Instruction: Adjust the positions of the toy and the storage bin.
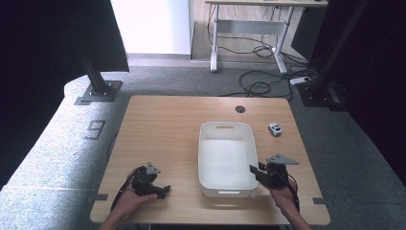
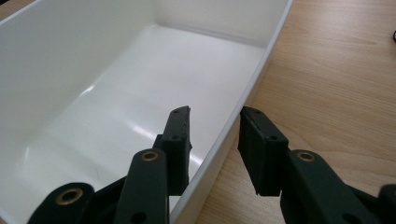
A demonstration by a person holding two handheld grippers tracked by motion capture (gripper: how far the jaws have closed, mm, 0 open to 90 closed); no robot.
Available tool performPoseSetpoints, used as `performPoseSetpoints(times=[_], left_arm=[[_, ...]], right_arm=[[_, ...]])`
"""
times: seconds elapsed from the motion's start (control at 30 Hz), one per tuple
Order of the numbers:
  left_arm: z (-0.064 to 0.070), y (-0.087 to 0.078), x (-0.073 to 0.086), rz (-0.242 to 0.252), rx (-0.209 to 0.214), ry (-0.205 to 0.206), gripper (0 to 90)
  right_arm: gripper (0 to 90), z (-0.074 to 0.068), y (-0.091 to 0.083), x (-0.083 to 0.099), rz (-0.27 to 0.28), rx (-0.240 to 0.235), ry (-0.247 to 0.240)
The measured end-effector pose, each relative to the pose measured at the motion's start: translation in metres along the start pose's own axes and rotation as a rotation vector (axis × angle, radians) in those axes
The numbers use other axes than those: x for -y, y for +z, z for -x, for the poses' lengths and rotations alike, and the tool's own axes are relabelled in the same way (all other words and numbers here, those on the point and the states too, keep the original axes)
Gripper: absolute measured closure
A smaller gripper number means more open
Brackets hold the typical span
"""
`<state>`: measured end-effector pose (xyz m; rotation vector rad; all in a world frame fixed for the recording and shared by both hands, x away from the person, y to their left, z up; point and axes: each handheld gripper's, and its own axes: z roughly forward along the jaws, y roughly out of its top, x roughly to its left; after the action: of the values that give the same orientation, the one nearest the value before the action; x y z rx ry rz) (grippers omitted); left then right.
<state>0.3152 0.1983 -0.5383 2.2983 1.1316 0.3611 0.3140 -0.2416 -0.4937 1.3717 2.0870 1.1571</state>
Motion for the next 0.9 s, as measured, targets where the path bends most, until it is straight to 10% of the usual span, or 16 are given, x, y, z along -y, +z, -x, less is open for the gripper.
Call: performPoseSetpoints(times=[0.9], left_arm=[[0.000,0.000,0.000,0.002,0.001,-0.001,5.2]], right_arm=[[70.6,-0.002,0.012,-0.008,0.007,0.021,-0.012]])
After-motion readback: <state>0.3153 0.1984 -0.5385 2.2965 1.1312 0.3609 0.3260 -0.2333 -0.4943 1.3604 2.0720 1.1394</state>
